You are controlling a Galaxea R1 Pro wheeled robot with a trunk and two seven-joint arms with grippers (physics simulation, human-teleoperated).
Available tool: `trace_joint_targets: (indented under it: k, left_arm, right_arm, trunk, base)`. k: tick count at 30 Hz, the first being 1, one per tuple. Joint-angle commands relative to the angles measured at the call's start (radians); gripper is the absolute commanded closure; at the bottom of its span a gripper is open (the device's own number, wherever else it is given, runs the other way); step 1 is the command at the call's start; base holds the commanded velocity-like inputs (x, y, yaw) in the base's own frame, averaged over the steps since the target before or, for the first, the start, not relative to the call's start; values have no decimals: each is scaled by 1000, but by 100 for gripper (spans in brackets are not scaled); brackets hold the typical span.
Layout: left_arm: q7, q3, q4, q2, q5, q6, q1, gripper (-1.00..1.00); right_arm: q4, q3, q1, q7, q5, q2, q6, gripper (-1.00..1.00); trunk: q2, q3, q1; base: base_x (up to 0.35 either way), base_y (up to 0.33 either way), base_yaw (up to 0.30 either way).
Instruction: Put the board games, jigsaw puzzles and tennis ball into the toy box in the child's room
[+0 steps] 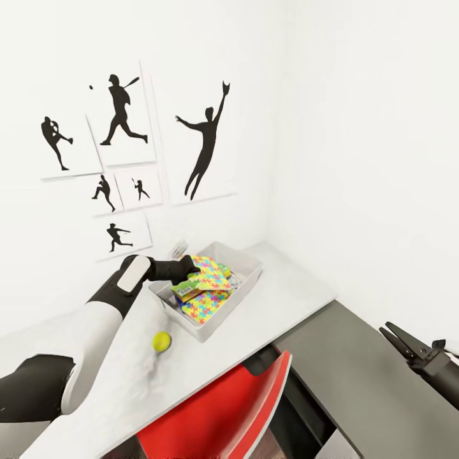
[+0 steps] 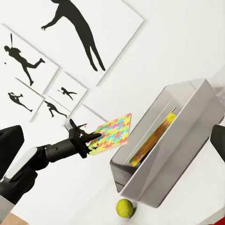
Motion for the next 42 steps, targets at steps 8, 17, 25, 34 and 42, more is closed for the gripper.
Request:
trace_joint_targets:
  k: [8, 17, 25, 34, 42]
  left_arm:
    - [-4, -4, 0, 1, 1, -28, -19, 100]
    - [-11, -3, -5, 2, 6, -29, -24, 100]
    - [-12, -3, -8, 1, 7, -31, -25, 100]
    - [-12, -3, -11, 1, 8, -31, -25, 100]
    - [-13, -3, -14, 1, 8, -31, -25, -100]
  right_arm:
    - [-16, -65, 1, 180, 3, 2, 8, -100]
    - [-17, -71, 1, 199, 8, 3, 7, -100]
    - [-17, -71, 1, 199, 9, 5, 5, -100]
    - [-17, -71, 1, 201, 9, 5, 2, -100]
    - [-17, -71, 1, 201, 9, 5, 1, -100]
  trunk:
    - [-2, -15, 0]
    - [-2, -30, 0]
    - [-2, -43, 0]
    - [-2, -47, 0]
    - [-2, -47, 0]
  base:
    - [0, 0, 0]
    - [0, 0, 0]
    - [0, 0, 0]
    - [0, 0, 0]
    - [0, 0, 0]
